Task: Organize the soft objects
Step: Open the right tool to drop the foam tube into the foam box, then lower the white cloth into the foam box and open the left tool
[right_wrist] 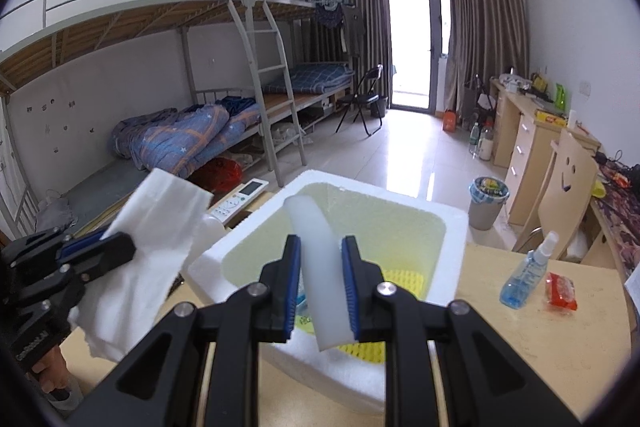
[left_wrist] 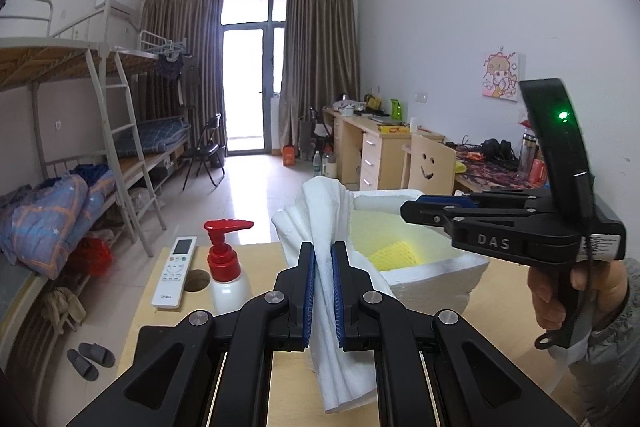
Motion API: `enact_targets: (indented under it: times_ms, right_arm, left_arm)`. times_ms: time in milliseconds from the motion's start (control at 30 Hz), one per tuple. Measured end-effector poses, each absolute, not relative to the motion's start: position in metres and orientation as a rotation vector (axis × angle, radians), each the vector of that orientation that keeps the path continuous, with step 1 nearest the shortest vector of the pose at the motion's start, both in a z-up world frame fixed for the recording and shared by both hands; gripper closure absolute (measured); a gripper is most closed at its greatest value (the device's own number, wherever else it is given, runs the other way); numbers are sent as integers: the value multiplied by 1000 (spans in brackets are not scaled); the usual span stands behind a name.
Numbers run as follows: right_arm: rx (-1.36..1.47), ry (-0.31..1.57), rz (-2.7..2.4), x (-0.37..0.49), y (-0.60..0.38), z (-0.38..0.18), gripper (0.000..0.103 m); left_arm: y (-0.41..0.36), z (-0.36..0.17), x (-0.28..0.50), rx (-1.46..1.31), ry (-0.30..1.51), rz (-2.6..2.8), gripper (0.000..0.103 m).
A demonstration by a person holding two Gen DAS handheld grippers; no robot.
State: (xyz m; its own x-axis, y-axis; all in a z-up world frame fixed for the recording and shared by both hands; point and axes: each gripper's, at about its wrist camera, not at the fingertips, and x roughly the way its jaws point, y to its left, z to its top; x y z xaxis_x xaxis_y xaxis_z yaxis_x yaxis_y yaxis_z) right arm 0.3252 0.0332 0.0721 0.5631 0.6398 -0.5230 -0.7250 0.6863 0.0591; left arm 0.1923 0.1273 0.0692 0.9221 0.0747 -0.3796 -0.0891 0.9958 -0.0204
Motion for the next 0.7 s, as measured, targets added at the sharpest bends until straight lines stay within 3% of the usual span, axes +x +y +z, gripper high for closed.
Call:
enact_targets:
  times_ms: [200, 367, 700]
  right_arm:
    - [-171, 557, 809, 330, 36, 67, 74]
    - [-147, 550, 822, 331, 33, 69, 48]
    - [-120, 513, 802, 313, 10, 85, 43]
  left_arm:
    - [133, 67, 196, -37, 397, 80, 94]
    - [133, 68, 198, -42, 402, 82, 94]
    - [118, 75, 206, -22, 402, 67, 94]
